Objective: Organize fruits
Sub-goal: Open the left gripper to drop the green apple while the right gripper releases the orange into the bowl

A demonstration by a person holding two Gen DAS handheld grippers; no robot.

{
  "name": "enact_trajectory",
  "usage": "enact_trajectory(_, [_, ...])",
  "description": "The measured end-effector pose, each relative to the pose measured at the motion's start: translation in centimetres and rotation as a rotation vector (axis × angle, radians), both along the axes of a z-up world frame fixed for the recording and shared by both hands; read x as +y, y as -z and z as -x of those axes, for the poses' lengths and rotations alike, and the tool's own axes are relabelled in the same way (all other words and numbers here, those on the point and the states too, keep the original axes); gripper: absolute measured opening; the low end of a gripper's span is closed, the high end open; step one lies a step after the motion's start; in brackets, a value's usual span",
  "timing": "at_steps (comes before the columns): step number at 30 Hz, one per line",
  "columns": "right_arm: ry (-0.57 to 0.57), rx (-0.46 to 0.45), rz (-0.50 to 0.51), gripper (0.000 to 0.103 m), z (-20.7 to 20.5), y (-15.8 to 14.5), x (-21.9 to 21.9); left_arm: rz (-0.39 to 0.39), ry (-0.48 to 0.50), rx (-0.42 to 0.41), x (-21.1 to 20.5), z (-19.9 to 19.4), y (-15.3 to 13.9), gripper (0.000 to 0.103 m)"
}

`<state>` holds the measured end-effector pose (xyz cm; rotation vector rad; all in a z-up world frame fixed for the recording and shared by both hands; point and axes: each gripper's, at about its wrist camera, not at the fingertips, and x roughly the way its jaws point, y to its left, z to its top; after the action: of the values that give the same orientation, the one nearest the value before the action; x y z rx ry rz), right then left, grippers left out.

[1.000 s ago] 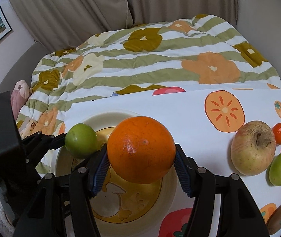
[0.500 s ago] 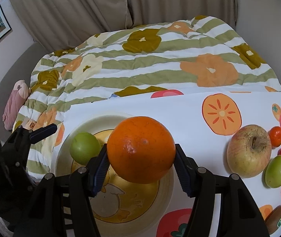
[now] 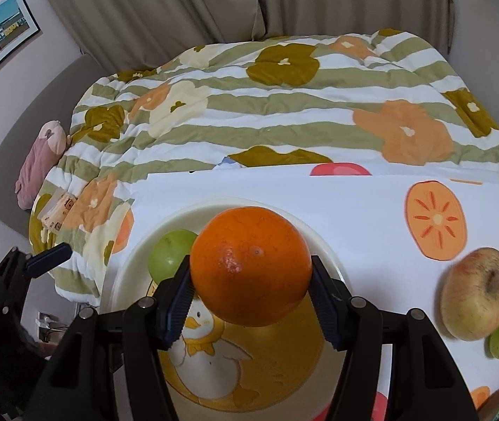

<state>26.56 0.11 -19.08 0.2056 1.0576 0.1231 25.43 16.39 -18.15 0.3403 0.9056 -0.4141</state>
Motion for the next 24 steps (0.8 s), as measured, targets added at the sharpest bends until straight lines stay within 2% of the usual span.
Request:
enact_trajectory(5, [0.002,-0.002,-0.048,0.058,-0.4,0.8,0.2,0.013,-0.032,0.009,1.0,-0.1,0.4,0.103])
enact_trajectory(9, [0.000,-0.016,-0.033,0.058,-0.8,0.8,0.4,0.025,-0.045,0.020,1.5,-0.1,0.6,0.103])
enact_trajectory(14, [0.053,-0.020,-0.039,0.062,-1.0,1.0,-0.3,0.026,-0.048,0.022,1.6,-0.2,0.7,0.103])
enact_trajectory(15, [0.057,-0.027,-0.049,0.065,-0.9,1.0,-0.5,0.027,-0.050,0.022,1.7,-0.1,0.7,0.103])
enact_trajectory(17, [0.062,-0.044,-0.064,0.087,-0.8,0.7,-0.6,0.032,-0.054,0.026,2.0,-0.2,0.7,0.103])
enact_trajectory(19, [0.062,-0.060,-0.054,0.099,-0.6,0.5,-0.4,0.032,-0.059,0.028,2.2,-0.2,0.7,0.103])
enact_trajectory(24, [0.042,-0.071,0.005,0.101,-0.2,-0.2,0.3,0.047,-0.073,0.025,2.7,-0.2,0.1,0.103])
